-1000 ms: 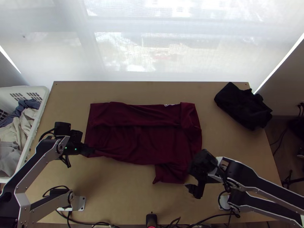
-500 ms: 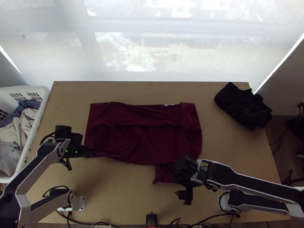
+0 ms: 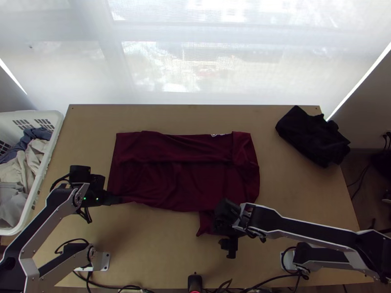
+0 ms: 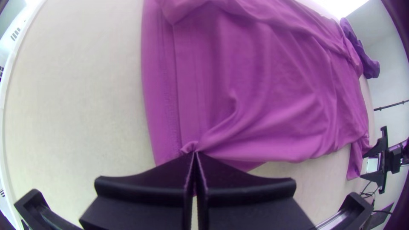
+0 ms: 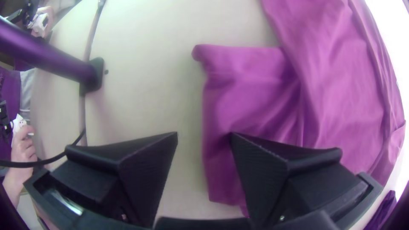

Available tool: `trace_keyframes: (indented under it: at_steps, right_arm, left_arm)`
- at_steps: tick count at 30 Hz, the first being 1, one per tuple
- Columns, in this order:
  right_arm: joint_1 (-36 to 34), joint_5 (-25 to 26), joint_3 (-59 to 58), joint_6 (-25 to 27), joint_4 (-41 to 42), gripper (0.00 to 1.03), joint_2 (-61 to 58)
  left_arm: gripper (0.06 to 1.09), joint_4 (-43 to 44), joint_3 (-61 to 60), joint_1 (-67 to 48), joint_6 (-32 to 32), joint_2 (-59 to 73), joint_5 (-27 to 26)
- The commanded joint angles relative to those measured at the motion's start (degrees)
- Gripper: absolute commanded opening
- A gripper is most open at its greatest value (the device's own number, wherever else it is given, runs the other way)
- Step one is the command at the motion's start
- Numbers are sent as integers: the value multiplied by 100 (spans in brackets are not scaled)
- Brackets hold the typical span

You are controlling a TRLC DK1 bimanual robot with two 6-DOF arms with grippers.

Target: Fold the t-shirt

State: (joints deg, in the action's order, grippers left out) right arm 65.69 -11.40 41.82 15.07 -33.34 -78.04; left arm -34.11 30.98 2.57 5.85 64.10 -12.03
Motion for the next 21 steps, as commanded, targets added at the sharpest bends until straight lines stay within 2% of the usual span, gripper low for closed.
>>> trace_keyframes:
  at_steps: [1, 5, 10, 16, 21]
  right_arm:
    - [-232, 6, -69, 31, 241, 28, -150]
    - [-355, 68, -69, 49, 258, 3, -115]
    - [-619, 120, 1, 5, 232, 3, 193]
    - [-1102, 120, 309, 22, -401, 3, 650]
    - [-1524, 120, 493, 49, -568, 3, 1133]
  left_arm:
    - [9, -52, -57, 16, 13, -134, -1]
    - [9, -96, -75, 7, 31, -204, -1]
    - [9, -149, -57, 7, 22, -328, -10]
    - [9, -307, -4, 16, 22, -556, -10]
    - [9, -395, 22, 16, -40, -960, -1]
